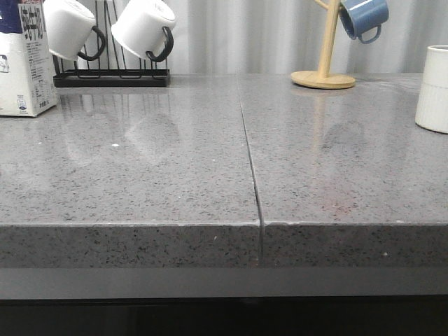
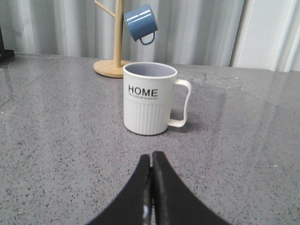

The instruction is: Place milk next to cup

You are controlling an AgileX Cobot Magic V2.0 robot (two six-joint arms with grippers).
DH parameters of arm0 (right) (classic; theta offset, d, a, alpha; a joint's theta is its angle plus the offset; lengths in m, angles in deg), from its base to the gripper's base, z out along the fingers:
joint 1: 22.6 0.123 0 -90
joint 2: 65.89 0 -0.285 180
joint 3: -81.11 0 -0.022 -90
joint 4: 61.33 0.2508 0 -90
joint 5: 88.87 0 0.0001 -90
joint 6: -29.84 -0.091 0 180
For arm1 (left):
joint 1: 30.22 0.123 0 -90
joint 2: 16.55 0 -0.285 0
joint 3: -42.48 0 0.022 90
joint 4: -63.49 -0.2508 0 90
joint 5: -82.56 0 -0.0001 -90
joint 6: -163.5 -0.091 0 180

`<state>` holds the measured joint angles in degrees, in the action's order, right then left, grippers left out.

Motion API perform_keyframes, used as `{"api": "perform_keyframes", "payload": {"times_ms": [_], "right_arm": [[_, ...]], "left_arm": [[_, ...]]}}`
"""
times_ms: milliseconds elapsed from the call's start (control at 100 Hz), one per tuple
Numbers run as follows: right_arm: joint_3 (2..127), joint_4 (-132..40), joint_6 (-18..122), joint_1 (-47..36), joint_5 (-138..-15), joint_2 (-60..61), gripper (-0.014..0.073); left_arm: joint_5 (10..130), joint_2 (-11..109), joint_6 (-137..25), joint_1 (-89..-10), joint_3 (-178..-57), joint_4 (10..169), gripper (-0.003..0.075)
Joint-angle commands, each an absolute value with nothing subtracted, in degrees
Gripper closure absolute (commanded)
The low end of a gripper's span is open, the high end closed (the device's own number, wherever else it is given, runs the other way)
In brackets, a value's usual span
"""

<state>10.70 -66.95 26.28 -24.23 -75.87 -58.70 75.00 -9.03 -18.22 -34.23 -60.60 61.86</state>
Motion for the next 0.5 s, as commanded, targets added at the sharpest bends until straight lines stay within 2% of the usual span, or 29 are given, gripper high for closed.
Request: {"api": "perform_keyframes", "payload": {"times_ms": [0, 190, 490], "right_arm": [[13.62, -66.51, 26.64, -24.14, -78.66, -59.19, 0.0658], [16.24, -63.95, 26.58, -24.14, -75.04, -54.46, 0.0658], [17.26, -59.42, 26.58, -24.14, -78.47, -45.45, 0.0651]], "left_arm": [[79.41, -10.78, -18.0, -34.21, -58.05, 62.47, 0.0741], [79.41, -10.78, -18.0, -34.21, -58.05, 62.47, 0.0741], [79.41, -10.78, -18.0, -34.21, -58.05, 62.47, 0.0741]]}}
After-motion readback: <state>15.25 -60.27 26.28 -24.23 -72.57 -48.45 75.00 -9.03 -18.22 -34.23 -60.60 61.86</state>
